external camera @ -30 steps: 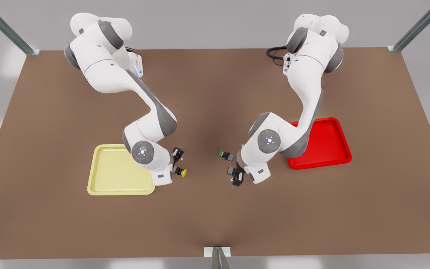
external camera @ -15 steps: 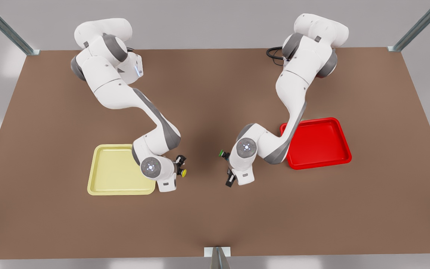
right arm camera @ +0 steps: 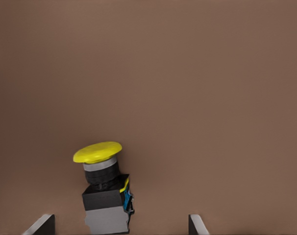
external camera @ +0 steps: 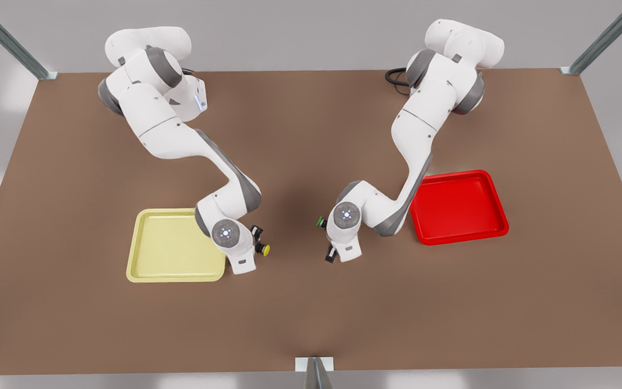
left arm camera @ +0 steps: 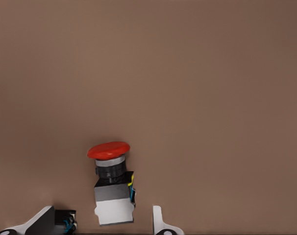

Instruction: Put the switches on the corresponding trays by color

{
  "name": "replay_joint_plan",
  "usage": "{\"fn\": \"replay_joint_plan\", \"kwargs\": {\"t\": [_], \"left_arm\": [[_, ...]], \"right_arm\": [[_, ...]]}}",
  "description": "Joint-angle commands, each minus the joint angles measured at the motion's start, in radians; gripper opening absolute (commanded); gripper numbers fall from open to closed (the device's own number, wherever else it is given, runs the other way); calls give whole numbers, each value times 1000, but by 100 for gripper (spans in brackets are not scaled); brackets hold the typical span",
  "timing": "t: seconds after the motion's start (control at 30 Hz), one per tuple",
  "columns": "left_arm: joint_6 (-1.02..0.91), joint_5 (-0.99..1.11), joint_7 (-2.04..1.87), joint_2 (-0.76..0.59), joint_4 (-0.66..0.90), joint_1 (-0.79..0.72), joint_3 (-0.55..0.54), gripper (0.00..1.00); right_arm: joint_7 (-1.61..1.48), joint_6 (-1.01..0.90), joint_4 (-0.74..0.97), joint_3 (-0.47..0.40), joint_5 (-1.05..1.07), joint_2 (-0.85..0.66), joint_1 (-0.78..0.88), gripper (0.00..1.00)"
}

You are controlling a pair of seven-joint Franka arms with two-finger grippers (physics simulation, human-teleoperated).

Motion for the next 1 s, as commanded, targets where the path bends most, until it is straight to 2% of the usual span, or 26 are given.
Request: {"fn": "replay_joint_plan", "kwargs": {"t": [0.0, 0.43, 0.53, 0.63, 0.9, 0.93, 0.97], "left_arm": [[0, 0, -15, 2, 4, 1, 0, 97], [37, 43, -58, 46, 7, -14, 2, 97], [48, 43, -58, 46, 8, -19, 2, 90], [51, 45, -56, 46, 8, -20, 2, 88], [60, 62, -55, 54, 11, -23, 2, 67], [60, 62, -55, 54, 11, -23, 2, 64], [60, 62, -56, 54, 11, -23, 2, 60]], "right_arm": [[1, 7, 0, 0, 0, 2, 1, 100], [-19, 65, -63, 10, -1, 12, 4, 100], [-18, 65, -63, 10, 0, 15, 4, 100], [-16, 77, -63, 10, 2, 22, 4, 100], [-16, 97, -60, 8, 2, 52, 3, 100], [-18, 97, -60, 8, 0, 52, 3, 98], [-18, 97, -60, 8, -3, 51, 4, 77]]}}
